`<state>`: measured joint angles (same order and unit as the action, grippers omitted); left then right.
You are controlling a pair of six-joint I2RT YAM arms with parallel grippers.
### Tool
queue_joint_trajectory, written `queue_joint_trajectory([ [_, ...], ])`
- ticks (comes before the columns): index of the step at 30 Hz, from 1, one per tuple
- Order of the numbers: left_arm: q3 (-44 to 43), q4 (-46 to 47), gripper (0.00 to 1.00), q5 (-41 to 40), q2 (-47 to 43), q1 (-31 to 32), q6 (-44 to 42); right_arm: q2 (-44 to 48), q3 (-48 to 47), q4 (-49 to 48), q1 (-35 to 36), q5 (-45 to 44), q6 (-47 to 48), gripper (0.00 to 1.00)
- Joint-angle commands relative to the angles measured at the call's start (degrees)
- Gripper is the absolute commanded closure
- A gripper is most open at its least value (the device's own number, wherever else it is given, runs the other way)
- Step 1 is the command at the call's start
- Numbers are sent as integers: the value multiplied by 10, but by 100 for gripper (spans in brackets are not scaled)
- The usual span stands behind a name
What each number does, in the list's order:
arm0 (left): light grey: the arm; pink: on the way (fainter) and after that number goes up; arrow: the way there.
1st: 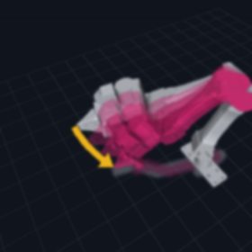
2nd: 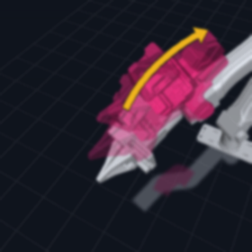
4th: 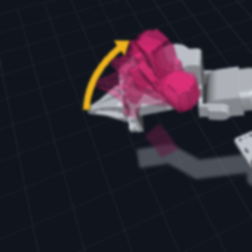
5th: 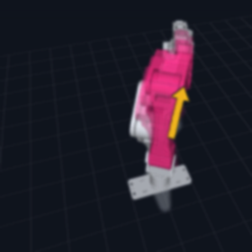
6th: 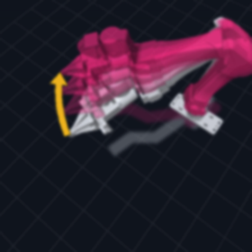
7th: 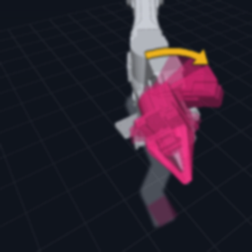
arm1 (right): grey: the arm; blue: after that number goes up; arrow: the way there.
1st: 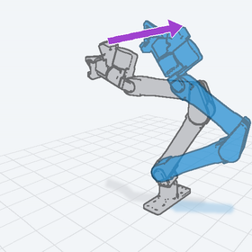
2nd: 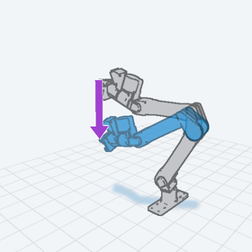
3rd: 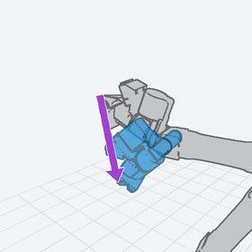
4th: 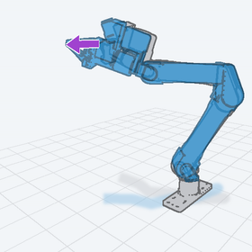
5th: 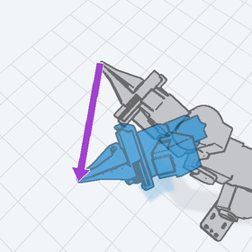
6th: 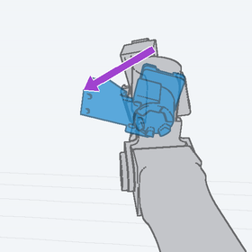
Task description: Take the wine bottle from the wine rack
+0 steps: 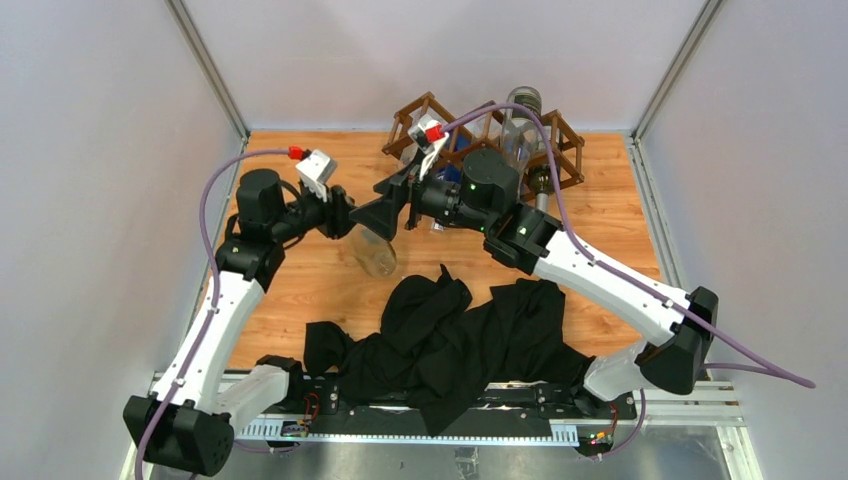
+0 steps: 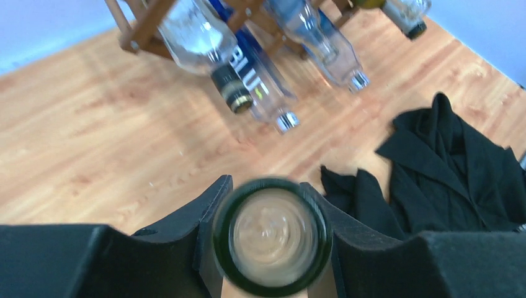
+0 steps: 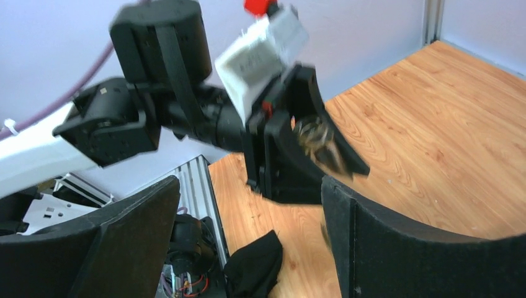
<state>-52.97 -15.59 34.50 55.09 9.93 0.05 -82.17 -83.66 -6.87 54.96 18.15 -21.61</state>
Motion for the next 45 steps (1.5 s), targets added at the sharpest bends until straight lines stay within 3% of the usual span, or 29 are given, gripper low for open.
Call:
queue_joint_trajectory([
  [1,-104,82,100,-22,31,-13,-53,42,31,-3,-8,-40,6,12],
  [9,-292,32,100,-116,199,-34,-172,89,45,66,-24,-116,22,13],
  [21,-551,37,100,-111,445,-47,-123,165,73,177,-71,-210,20,8],
  [33,-596,128,100,-93,552,-37,-93,217,124,174,-121,-231,22,8],
  [45,-610,198,100,-60,621,-37,-64,204,130,182,-178,-233,11,10],
])
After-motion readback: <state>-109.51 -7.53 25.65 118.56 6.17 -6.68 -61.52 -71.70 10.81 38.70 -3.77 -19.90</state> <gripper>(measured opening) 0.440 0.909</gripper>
